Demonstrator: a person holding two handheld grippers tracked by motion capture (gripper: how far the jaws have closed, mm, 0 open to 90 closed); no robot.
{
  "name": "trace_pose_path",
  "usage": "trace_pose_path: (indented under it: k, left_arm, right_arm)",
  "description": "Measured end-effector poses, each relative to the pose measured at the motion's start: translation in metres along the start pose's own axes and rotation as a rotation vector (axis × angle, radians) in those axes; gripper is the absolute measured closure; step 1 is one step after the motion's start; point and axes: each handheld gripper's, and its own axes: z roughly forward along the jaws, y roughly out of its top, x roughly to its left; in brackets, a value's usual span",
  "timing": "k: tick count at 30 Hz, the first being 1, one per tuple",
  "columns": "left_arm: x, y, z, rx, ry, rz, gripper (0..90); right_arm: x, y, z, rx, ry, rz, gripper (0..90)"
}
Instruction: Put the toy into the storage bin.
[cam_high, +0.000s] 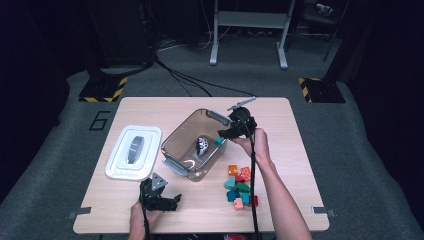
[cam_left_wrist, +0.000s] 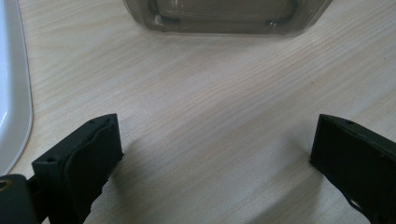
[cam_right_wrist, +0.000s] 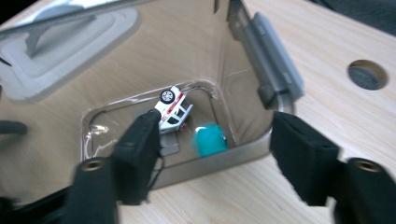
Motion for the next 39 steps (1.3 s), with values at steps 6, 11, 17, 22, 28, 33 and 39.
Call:
trace_pose_path:
  k: [6,11,17,22,28,33,39]
  left_arm:
    - [0.000,0.000,0.000,-0.001,0.002,0.005,1.8]
    - [0.000,0.000,0.000,-0.002,-0.001,0.000,1.8]
    - [0.000,0.000,0.000,0.002,-0.001,0.000,1.8]
    - [0.000,0.000,0.000,0.000,0.000,0.000,1.8]
    - [0.000,0.000,0.000,-0.001,0.003,-0.001,1.7]
    - [0.000,0.000,0.000,0.000,0.003,-0.001,1.8]
    - [0.000,0.000,0.000,-0.005,0.004,-0.002,1.7]
  right_arm:
    - [-0.004,-0.023,-0.023,-0.051,-0.008,0.012,20.6]
    - [-0.010,-0.054,-0.033,-0.054,-0.028,0.038,15.1]
    - [-0.019,-0.095,-0.031,-0.019,-0.055,0.079,14.4]
    - [-0.027,-0.126,-0.019,0.026,-0.065,0.131,14.1]
    - [-0.025,-0.141,-0.003,0.056,-0.065,0.162,18.5]
    - [-0.023,-0.146,0.007,0.077,-0.052,0.174,23.8]
    - [-0.021,-0.143,0.016,0.106,-0.037,0.189,34.7]
